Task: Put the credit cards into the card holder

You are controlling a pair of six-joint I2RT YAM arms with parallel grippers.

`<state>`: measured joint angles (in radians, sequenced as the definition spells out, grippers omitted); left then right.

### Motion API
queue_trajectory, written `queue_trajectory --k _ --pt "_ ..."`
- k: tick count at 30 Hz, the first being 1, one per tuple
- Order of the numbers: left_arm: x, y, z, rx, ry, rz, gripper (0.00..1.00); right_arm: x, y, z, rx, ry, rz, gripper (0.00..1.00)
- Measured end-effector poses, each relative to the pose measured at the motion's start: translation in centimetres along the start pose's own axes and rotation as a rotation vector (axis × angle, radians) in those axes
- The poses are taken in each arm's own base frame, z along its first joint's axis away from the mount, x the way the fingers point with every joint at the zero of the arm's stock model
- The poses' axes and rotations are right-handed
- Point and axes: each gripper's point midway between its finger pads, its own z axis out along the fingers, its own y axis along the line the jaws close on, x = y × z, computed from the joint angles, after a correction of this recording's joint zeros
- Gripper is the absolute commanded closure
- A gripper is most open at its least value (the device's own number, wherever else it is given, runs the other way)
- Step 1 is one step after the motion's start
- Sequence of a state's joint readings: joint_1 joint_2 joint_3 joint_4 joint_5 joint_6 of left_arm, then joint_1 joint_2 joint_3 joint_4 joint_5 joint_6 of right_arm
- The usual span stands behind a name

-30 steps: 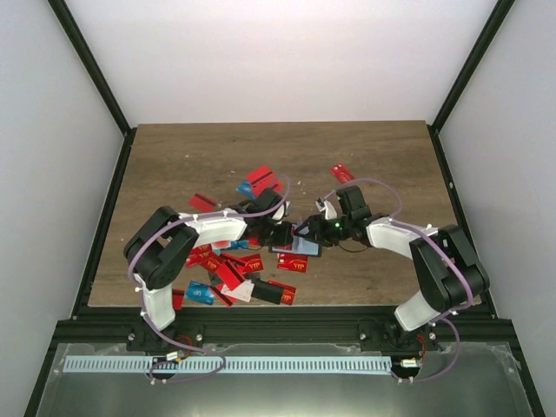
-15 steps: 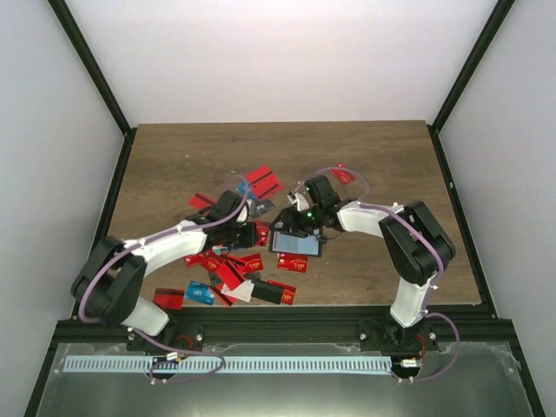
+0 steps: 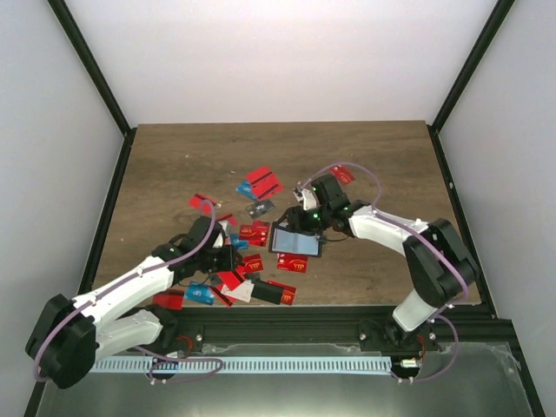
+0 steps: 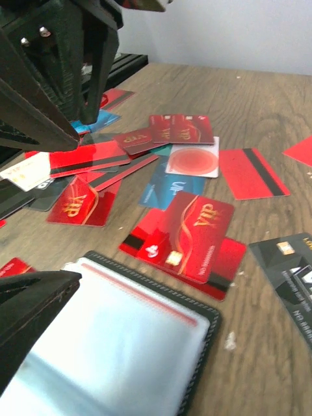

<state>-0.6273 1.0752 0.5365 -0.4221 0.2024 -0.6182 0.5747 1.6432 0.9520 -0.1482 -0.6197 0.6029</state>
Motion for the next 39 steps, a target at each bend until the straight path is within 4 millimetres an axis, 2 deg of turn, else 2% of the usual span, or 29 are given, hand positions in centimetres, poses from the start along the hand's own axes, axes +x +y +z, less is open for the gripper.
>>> queue_trajectory --k 4,9,13,17,23,27,29,34,39 --pt "1.0 0.1 -0.5 -0.009 0.001 -0.033 0.73 2.4 0.1 -1.1 0.031 -0.005 -0.029 0.47" --pt "2.5 0.4 -0.6 -0.044 0.009 -0.066 0.69 6.9 1.3 -0.3 0.042 0.064 -0.087 0.47" --pt "4.8 0.5 -0.2 -0.070 0.041 -0.079 0.67 9.7 1.9 0.3 0.042 0.116 -0.130 0.47" --pt "7.6 -0.4 -0.3 -0.060 0.088 -0.072 0.66 11.8 2.0 1.0 0.055 0.158 -0.168 0.47" --pt "10.4 -2.2 -0.6 -0.004 0.141 -0.081 0.65 13.9 1.1 3.0 0.076 0.224 -0.193 0.47" --pt "12.7 -1.8 0.2 -0.004 0.190 -0.096 0.65 15.6 0.0 4.4 0.101 0.282 -0.197 0.47" --pt "13.5 -1.8 0.5 -0.005 0.207 -0.099 0.64 15.7 0.3 4.7 0.087 0.283 -0.211 0.47" --pt "14.3 -2.2 1.6 0.020 0.210 -0.130 0.61 16.1 0.9 5.1 0.066 0.290 -0.231 0.47" --pt "14.1 -1.6 2.6 0.030 0.164 -0.187 0.57 16.8 1.3 5.3 0.040 0.306 -0.241 0.47"
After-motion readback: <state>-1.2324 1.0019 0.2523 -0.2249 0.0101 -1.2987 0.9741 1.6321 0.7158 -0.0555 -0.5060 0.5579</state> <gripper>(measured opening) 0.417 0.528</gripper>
